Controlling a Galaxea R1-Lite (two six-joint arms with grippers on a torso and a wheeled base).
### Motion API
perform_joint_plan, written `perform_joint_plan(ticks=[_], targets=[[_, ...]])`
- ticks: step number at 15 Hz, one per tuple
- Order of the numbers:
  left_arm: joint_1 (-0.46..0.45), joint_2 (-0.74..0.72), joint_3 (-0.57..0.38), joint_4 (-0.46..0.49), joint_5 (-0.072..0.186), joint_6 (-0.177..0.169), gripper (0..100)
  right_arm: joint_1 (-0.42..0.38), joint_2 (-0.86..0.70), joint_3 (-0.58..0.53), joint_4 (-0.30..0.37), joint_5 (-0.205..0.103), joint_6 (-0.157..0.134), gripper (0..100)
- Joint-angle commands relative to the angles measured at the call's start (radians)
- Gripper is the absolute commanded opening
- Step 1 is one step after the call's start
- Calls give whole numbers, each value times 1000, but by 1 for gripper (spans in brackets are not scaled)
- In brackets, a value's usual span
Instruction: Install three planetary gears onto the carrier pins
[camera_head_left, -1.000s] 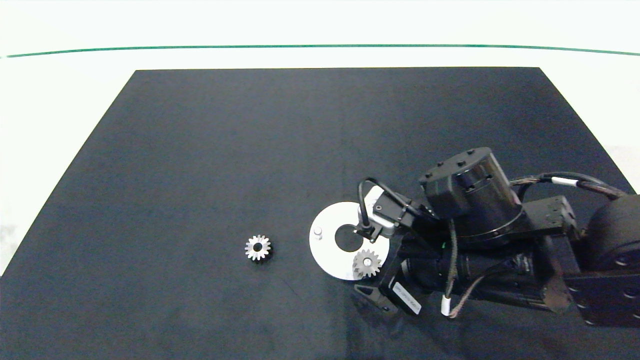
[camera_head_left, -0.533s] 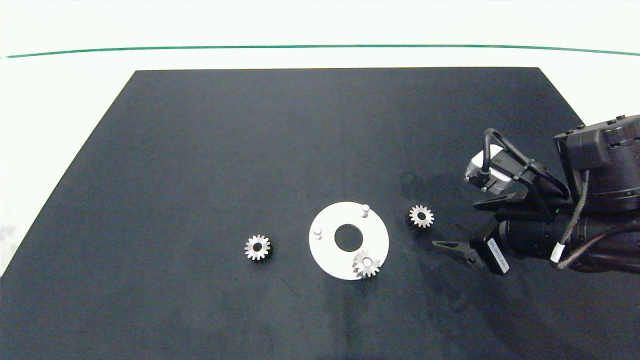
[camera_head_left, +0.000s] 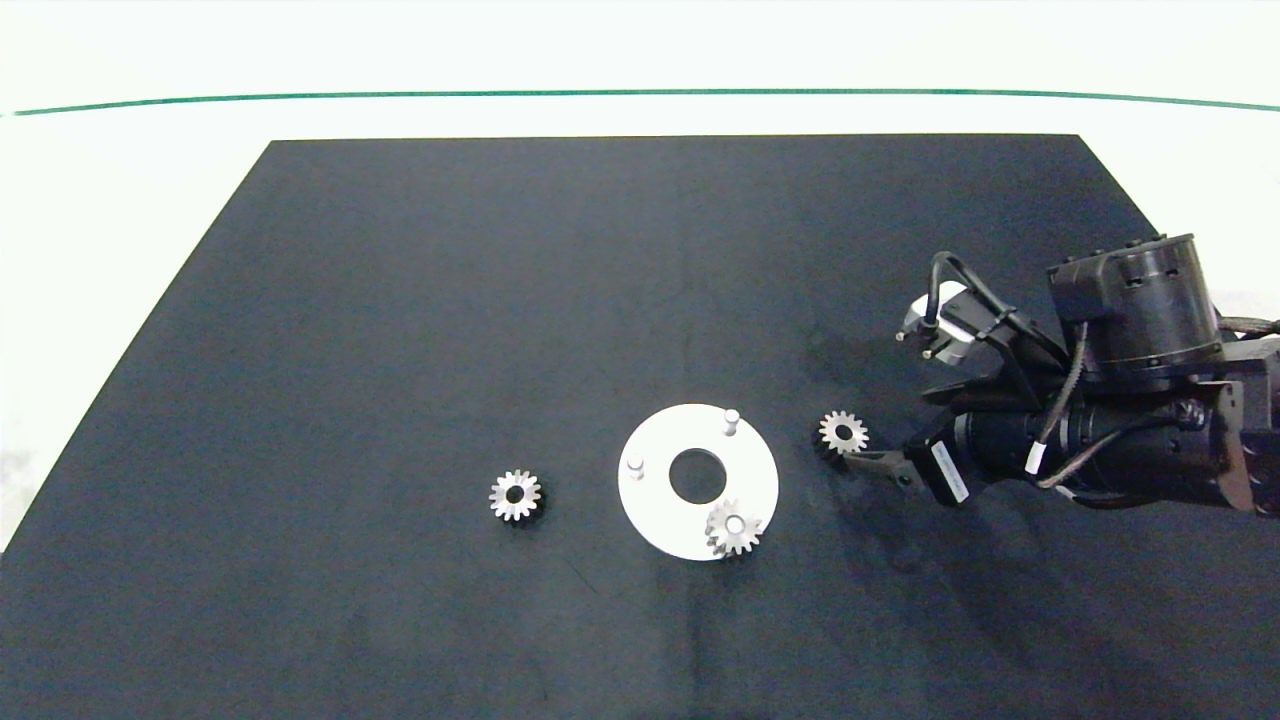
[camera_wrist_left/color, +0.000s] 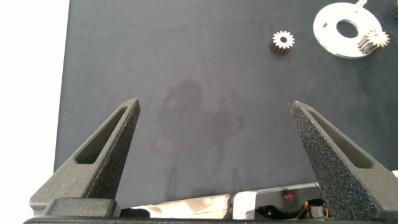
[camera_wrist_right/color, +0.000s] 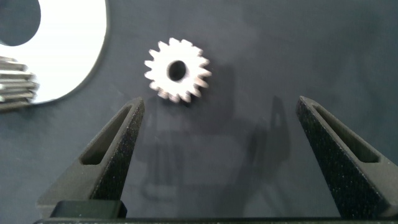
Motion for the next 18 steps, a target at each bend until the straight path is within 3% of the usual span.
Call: perform_joint_plan(ticks=[1, 5, 18], targets=[[0, 9, -1, 2, -2, 1, 100, 20, 32, -15, 0, 37, 6, 100], [-1, 9, -1, 2, 0, 1, 100, 24, 61, -49, 2, 37, 9, 97], [0, 0, -16, 4, 0, -1, 100, 47, 93, -52, 0, 35, 8, 70]])
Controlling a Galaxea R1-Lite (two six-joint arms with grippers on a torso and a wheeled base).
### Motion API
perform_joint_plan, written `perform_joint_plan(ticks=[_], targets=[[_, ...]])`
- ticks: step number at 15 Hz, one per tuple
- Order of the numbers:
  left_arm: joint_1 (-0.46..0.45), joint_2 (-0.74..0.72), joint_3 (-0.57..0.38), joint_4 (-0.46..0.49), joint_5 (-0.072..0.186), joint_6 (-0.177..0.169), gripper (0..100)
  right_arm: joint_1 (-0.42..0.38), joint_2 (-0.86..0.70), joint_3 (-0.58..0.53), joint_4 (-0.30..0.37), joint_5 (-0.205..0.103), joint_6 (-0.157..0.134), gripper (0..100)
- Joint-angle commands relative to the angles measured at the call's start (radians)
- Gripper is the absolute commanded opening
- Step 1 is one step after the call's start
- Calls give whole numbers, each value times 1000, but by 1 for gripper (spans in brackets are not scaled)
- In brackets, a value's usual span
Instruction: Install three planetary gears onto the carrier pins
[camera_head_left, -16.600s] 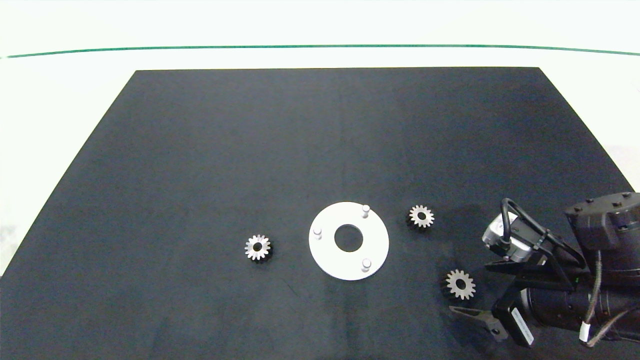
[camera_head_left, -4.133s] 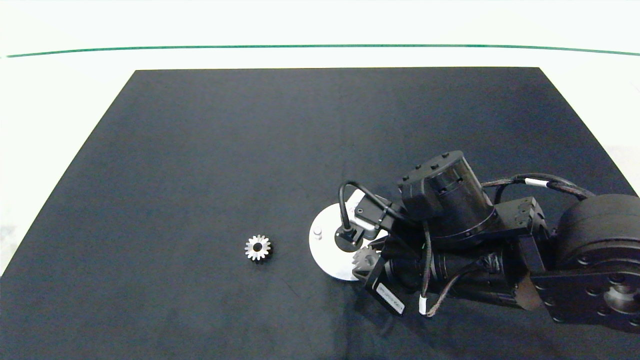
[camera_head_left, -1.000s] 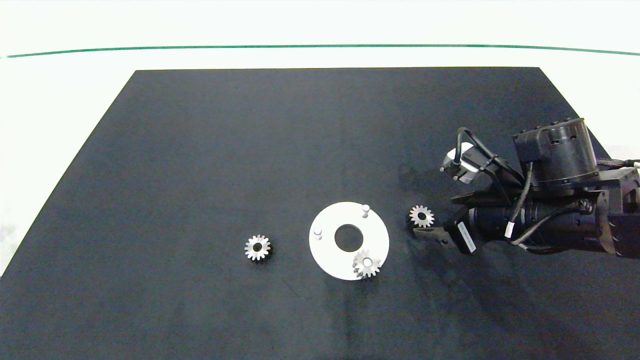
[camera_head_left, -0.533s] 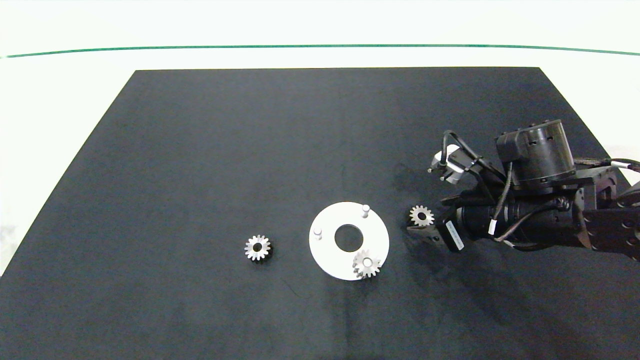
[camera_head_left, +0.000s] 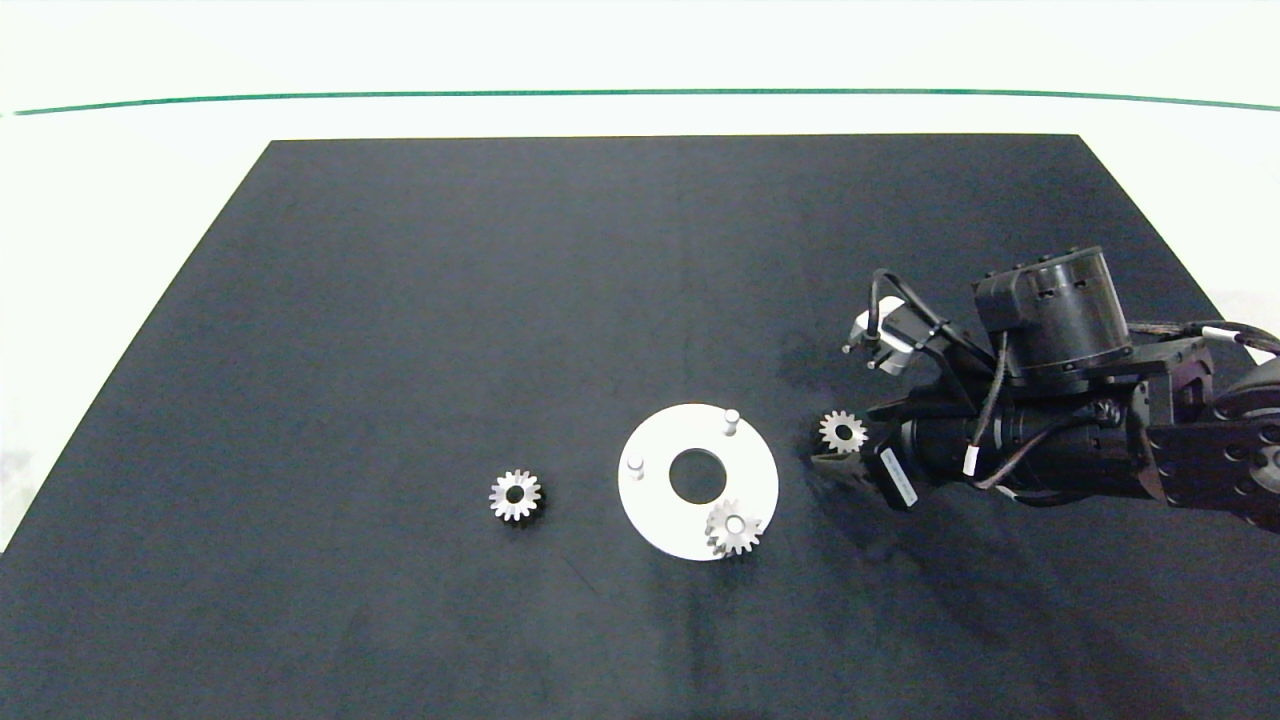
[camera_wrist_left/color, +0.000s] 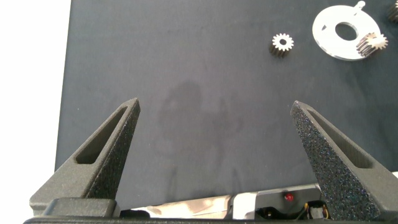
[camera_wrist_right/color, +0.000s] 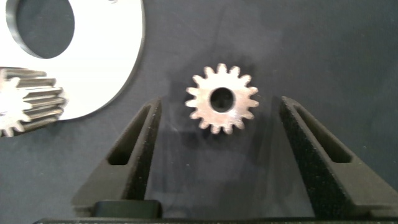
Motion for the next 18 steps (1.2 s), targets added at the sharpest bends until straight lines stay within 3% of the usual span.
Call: perform_joint_plan(ticks=[1, 18], targets=[[-1, 1, -17, 5, 0, 0, 100, 6, 4, -1, -2, 1, -2, 69], [-1, 2, -23, 5, -2, 0, 100, 6, 45, -24, -2, 1, 0, 34]])
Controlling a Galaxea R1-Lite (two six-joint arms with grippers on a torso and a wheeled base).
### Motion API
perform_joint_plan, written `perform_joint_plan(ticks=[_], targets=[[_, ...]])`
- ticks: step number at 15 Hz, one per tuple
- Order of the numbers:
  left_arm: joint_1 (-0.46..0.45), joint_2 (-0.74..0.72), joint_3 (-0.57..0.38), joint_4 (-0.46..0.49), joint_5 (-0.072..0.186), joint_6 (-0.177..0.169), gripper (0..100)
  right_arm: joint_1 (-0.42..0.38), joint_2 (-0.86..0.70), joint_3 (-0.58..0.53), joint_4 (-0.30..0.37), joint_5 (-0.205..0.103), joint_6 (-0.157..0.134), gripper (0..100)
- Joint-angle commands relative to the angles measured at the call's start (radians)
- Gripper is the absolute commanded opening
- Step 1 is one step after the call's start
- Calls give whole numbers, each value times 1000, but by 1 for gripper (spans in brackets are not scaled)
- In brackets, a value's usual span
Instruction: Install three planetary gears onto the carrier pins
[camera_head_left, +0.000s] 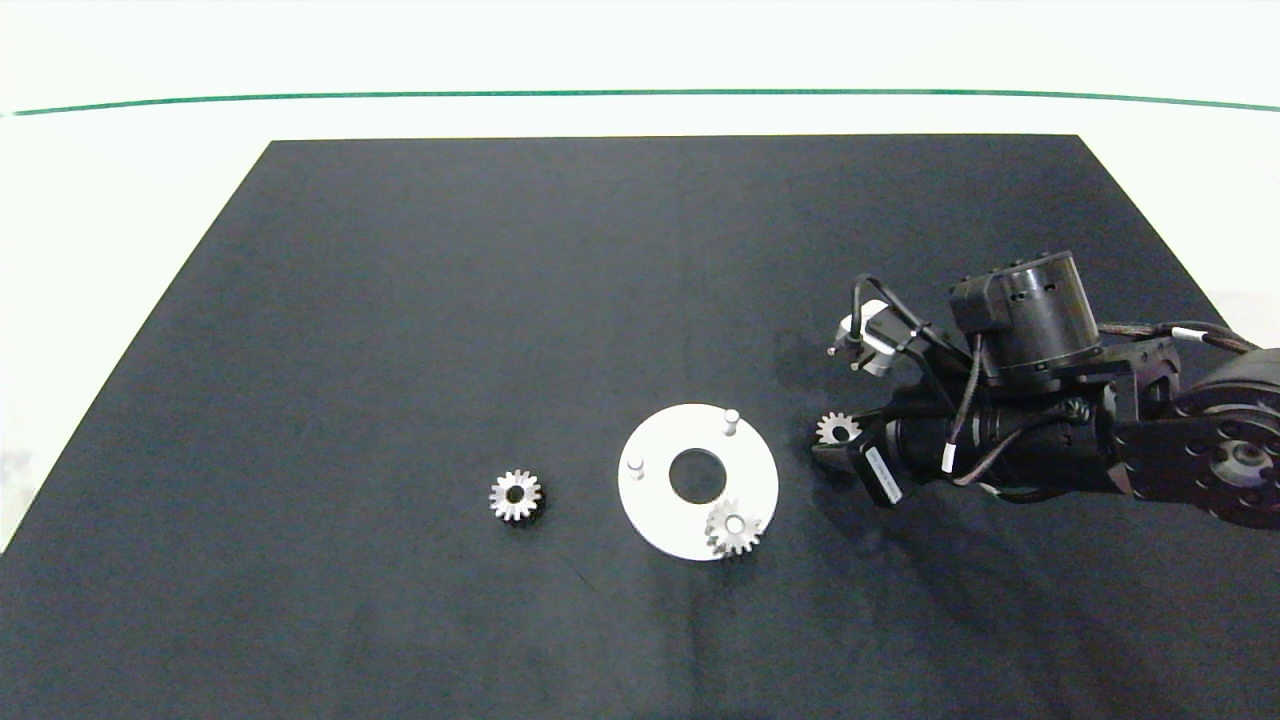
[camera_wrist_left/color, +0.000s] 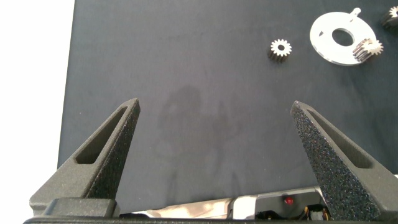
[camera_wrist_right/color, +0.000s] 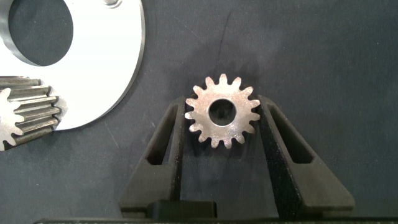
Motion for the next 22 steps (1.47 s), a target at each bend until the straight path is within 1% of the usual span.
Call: perform_joint_plan(ticks=[1, 5, 15, 18, 22], targets=[[0, 0, -3, 3, 1, 0, 100, 0, 5, -1, 1, 0, -2, 33], [0, 0, -8, 3, 1, 0, 100, -1, 5, 2, 1, 8, 0, 25], [0, 0, -9, 3, 1, 0, 100, -9, 4, 8, 4, 9, -2, 4], [0, 3, -12, 3, 1, 0, 100, -9, 4, 8, 2, 8, -2, 0], [0, 7, -14, 3, 1, 0, 100, -10, 4, 10, 9, 8, -2, 0]])
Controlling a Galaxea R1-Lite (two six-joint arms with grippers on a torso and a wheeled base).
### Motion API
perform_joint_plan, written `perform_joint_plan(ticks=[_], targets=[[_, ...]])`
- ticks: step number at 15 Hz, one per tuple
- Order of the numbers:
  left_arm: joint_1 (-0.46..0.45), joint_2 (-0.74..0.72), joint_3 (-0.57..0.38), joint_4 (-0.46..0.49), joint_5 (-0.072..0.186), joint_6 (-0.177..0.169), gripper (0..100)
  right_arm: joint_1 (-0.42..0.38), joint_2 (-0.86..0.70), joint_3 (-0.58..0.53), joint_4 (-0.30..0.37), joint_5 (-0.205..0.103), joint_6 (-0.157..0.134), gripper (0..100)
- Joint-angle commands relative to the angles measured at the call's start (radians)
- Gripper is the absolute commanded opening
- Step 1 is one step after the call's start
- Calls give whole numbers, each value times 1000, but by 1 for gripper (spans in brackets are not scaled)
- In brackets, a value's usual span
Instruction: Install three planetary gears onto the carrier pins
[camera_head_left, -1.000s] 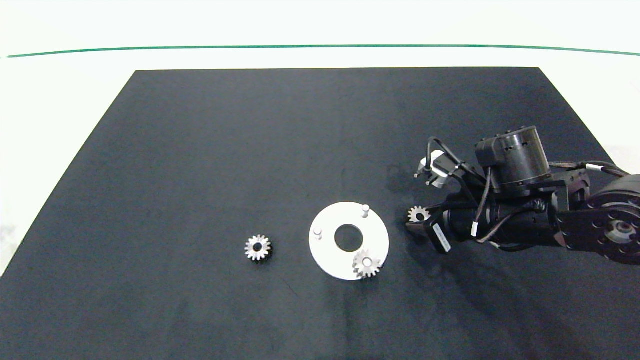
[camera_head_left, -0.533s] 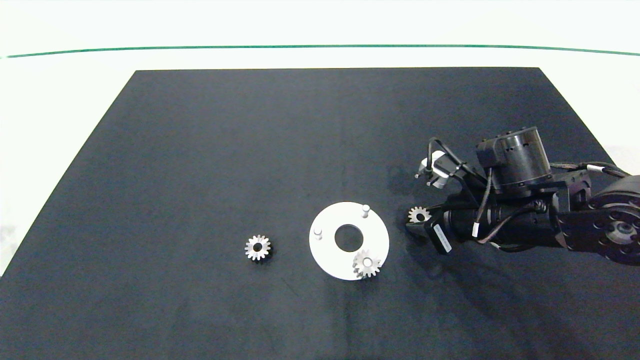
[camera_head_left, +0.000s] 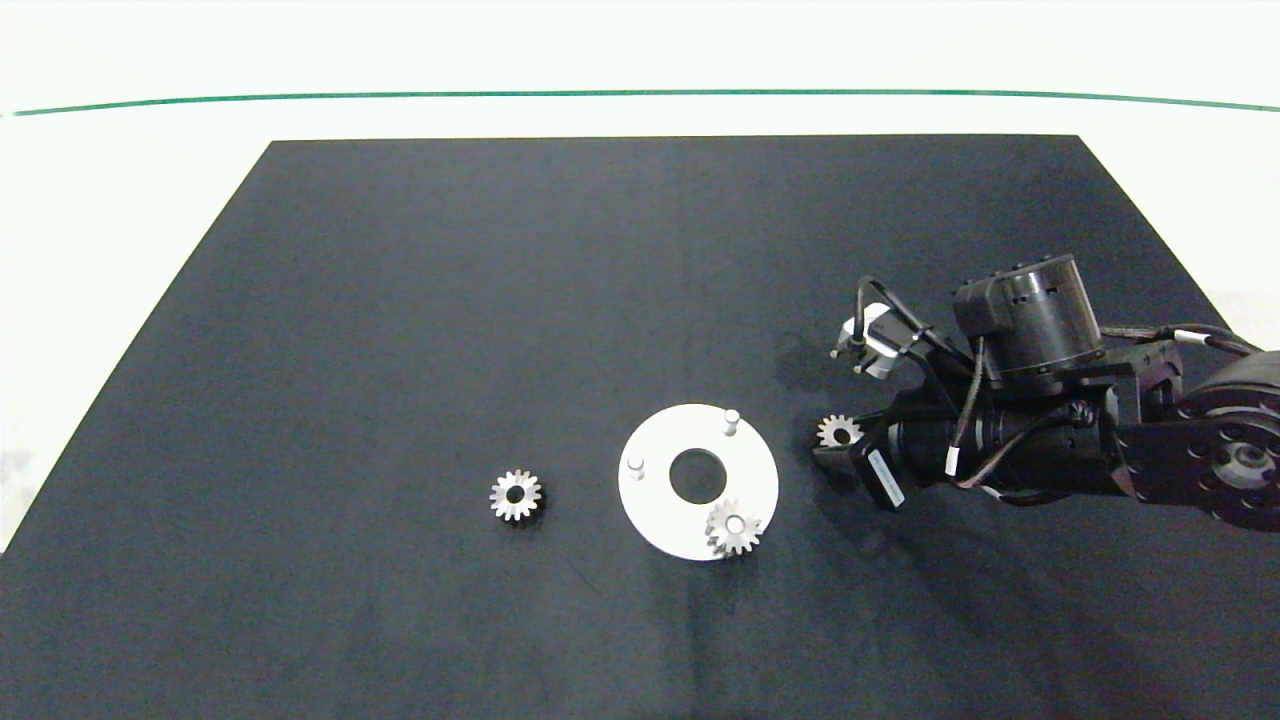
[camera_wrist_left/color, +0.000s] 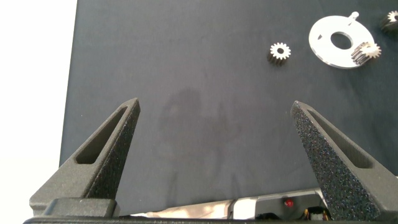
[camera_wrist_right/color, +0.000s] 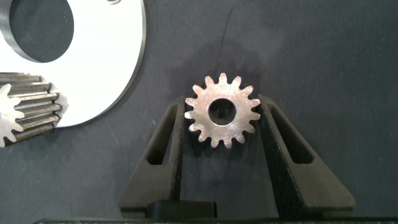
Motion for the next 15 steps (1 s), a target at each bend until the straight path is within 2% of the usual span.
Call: perform_joint_plan(ticks=[1, 7, 12, 15], targets=[[0, 3, -2, 4, 0, 0, 100, -2, 2, -1, 0, 0, -2, 0], [2, 2, 0, 4, 0, 0, 100, 2, -50, -12, 6, -3, -10, 0], [3, 2, 0, 4, -1, 0, 100, 38, -127, -59, 84, -8, -19, 0], [3, 3, 1, 4, -1, 0, 100, 87, -124, -104, 92, -19, -28, 0]])
